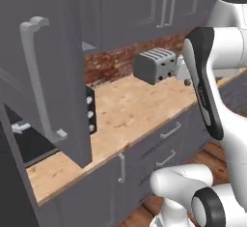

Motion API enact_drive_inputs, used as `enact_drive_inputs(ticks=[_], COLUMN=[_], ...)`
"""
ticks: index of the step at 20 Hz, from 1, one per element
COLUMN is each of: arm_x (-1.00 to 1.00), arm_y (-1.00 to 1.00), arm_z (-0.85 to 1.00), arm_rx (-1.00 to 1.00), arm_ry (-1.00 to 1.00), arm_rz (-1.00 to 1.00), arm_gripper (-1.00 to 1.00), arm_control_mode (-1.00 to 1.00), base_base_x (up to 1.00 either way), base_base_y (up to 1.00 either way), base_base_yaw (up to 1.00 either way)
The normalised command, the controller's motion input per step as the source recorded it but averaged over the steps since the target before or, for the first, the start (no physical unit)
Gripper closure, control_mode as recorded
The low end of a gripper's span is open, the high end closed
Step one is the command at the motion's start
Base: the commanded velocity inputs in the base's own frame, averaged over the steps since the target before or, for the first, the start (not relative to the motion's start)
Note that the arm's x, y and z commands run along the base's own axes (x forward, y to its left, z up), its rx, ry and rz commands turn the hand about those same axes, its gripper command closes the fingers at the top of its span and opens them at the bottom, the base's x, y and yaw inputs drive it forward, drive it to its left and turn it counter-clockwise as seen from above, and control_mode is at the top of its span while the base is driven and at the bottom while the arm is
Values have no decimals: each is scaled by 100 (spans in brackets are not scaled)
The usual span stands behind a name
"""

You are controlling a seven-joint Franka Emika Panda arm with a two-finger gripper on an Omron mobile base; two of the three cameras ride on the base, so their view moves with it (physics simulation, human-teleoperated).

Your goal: Pick up the sponge and dish brush from the sink, and place them back in the cabinet, and close the cabinet door.

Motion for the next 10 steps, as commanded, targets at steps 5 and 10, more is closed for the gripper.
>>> enact_drive_inputs(ticks=[5,10], arm_x=[0,0], arm_y=[0,0], arm_z=[0,0], arm_rx=[0,0], arm_ry=[0,0], arm_rz=[0,0], arm_gripper=[-100,-100], arm_control_mode=[100,100], base_base_x=[0,0], base_base_y=[1,1], base_base_yaw=[-100,-100])
